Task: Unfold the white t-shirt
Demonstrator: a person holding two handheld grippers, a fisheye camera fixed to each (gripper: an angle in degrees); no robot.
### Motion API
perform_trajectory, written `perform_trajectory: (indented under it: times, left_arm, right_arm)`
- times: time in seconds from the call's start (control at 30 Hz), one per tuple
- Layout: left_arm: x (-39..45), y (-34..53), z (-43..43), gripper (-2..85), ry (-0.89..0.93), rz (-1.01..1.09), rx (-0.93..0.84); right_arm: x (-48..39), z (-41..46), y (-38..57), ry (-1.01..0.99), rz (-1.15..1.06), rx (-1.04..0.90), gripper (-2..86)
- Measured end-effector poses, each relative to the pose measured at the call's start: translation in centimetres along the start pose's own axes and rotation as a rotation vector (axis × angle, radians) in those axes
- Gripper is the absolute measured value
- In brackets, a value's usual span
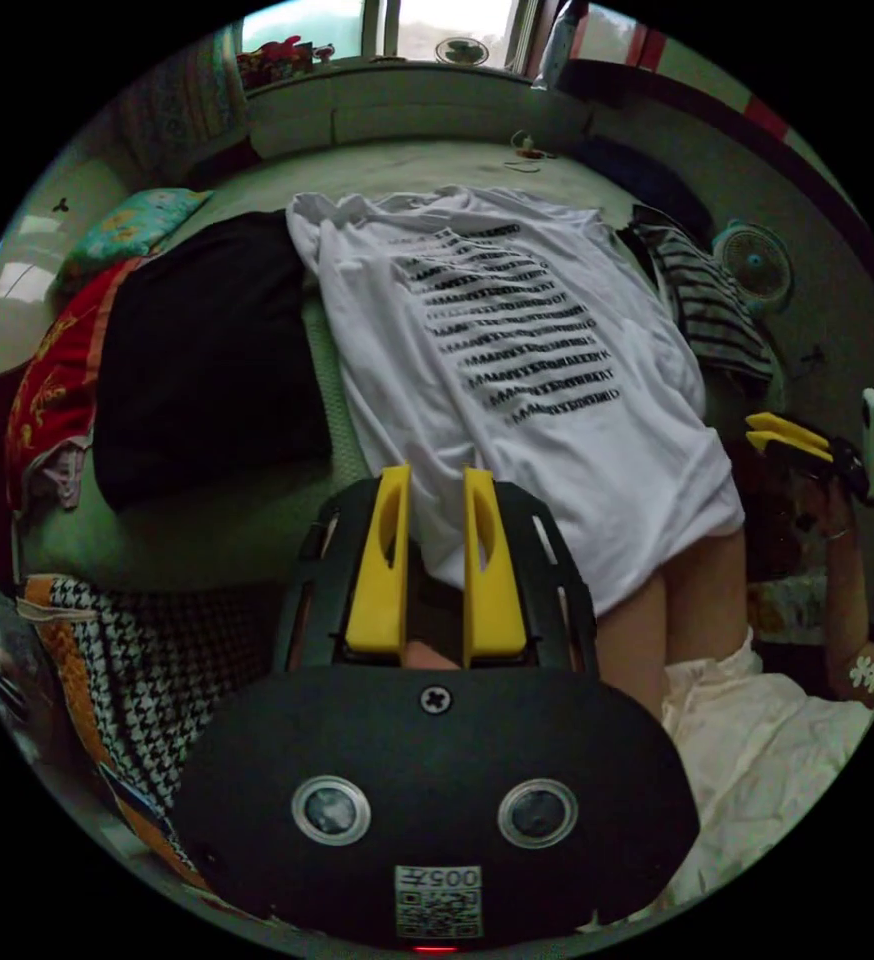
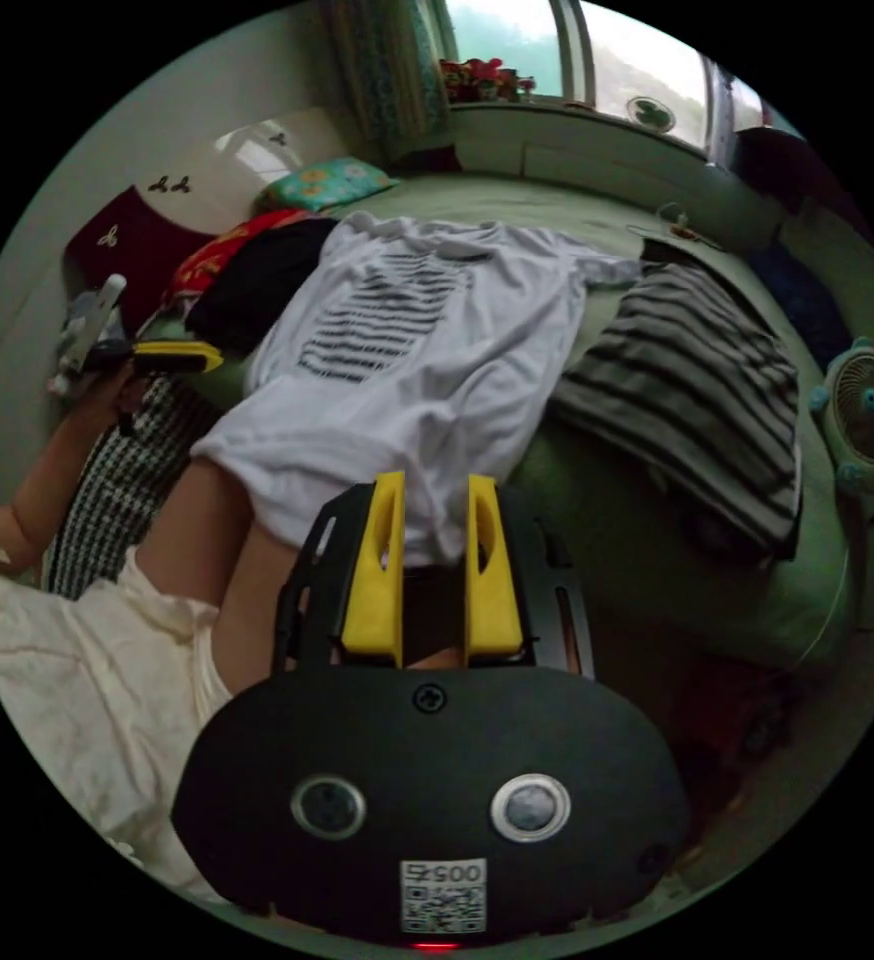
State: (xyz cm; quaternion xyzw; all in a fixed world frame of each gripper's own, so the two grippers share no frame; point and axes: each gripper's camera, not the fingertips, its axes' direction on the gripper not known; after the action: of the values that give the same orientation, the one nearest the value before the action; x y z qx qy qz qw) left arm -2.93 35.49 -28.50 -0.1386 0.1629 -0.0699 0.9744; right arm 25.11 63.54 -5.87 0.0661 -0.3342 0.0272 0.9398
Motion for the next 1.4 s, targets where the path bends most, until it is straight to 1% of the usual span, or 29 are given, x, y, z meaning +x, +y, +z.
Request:
perform_trajectory:
  times: [0.17, 0.5, 0.63, 0.7, 0.8, 0.87, 1.07, 1.17, 1.3, 1.4]
  left_arm:
    - [1.8, 4.5, -1.2, 8.5, 0.007, 0.013, 0.028]
    - [3.7, 11.4, -1.8, 8.1, 0.014, -0.010, 0.034]
    - [3.8, 13.6, -1.8, 8.0, 0.022, -0.021, 0.027]
    - [3.8, 14.3, -1.6, 8.0, 0.022, -0.028, 0.018]
    - [4.0, 15.5, -1.4, 7.8, 0.012, -0.029, 0.012]
    - [4.1, 16.0, -1.1, 7.7, 0.015, -0.027, 0.009]
    - [4.3, 17.4, 0.3, 7.1, 0.022, -0.036, -0.016]
    - [4.4, 17.9, 0.8, 6.9, 0.029, -0.035, -0.018]
    - [4.1, 18.8, 1.6, 6.8, 0.022, -0.033, -0.033]
    - [3.2, 19.5, 2.6, 7.0, 0.002, -0.065, -0.055]
  right_arm:
    - [-2.9, -0.3, 1.9, 0.017, -0.072, -0.064, 9.0]
    - [-4.5, 0.8, 2.3, 0.072, -0.137, -0.203, 7.4]
    - [-4.9, 0.1, 2.9, 0.102, -0.127, -0.210, 1.5]
    - [-4.8, -0.9, 3.4, 0.135, -0.103, -0.193, -0.6]
    - [-4.4, -4.3, 4.6, 0.098, -0.093, -0.140, -1.3]
    - [-3.8, -8.6, 6.2, 0.046, -0.067, -0.058, -1.4]
    - [-0.8, -18.7, 11.4, 0.005, 0.052, 0.122, -1.3]
    - [0.7, -20.9, 13.8, 0.025, 0.105, 0.134, -1.2]
    - [2.6, -20.9, 16.0, 0.022, 0.175, 0.112, -1.2]
    - [4.5, -18.3, 16.8, 0.006, 0.252, 0.019, -1.1]
